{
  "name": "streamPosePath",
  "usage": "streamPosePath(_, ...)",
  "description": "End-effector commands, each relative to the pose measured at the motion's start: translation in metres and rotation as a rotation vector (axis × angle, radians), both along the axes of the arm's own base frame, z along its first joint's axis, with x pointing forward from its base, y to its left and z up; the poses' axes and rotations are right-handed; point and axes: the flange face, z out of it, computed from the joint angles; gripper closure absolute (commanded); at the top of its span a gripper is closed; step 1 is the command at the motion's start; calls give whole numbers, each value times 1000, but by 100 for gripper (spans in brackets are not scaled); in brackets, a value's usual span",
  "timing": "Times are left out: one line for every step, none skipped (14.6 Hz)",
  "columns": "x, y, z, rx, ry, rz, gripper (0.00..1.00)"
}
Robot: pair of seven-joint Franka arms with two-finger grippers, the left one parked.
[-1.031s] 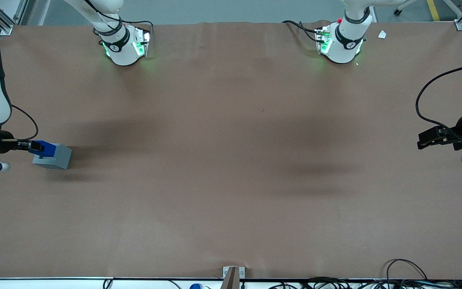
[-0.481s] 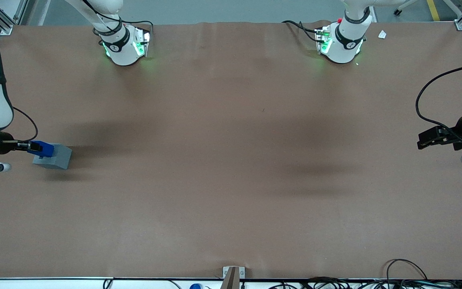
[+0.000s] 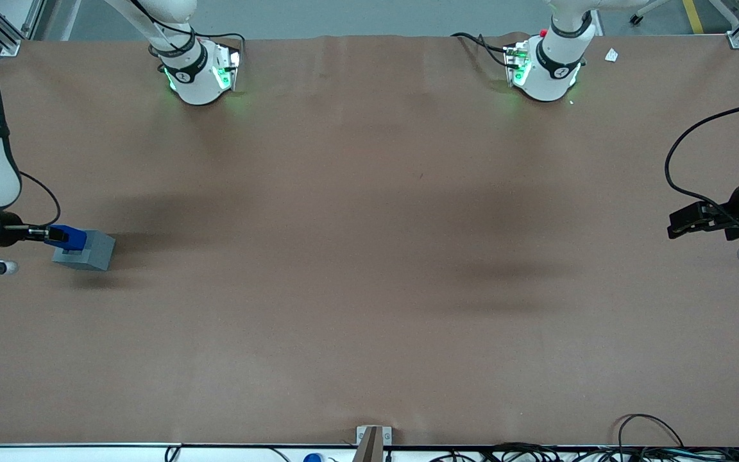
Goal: Insert blue part into gray base with right arm
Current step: 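Lower the blue block into the gray base's square opening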
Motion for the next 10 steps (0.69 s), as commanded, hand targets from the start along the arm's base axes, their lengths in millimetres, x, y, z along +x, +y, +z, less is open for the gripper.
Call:
streamPosePath(2,1,0,-8,-15,18,96)
streamPosePath(3,2,1,-9,-21,19,96)
streamPosePath(4,3,1,-12,-27,19,96)
streamPosePath(5,2,3,-13,-31,19,96)
streamPosePath(6,2,3,-15,-34,19,96)
streamPosePath(6,2,4,-17,-40,19,96)
streamPosePath(7,1,3,-18,-44,18,95)
streamPosePath(6,-1,0,-17,-41,15,95)
streamPosePath(6,-3,-4,-17,-43,12,95)
streamPosePath(6,-5,-10,-16,-41,11,95)
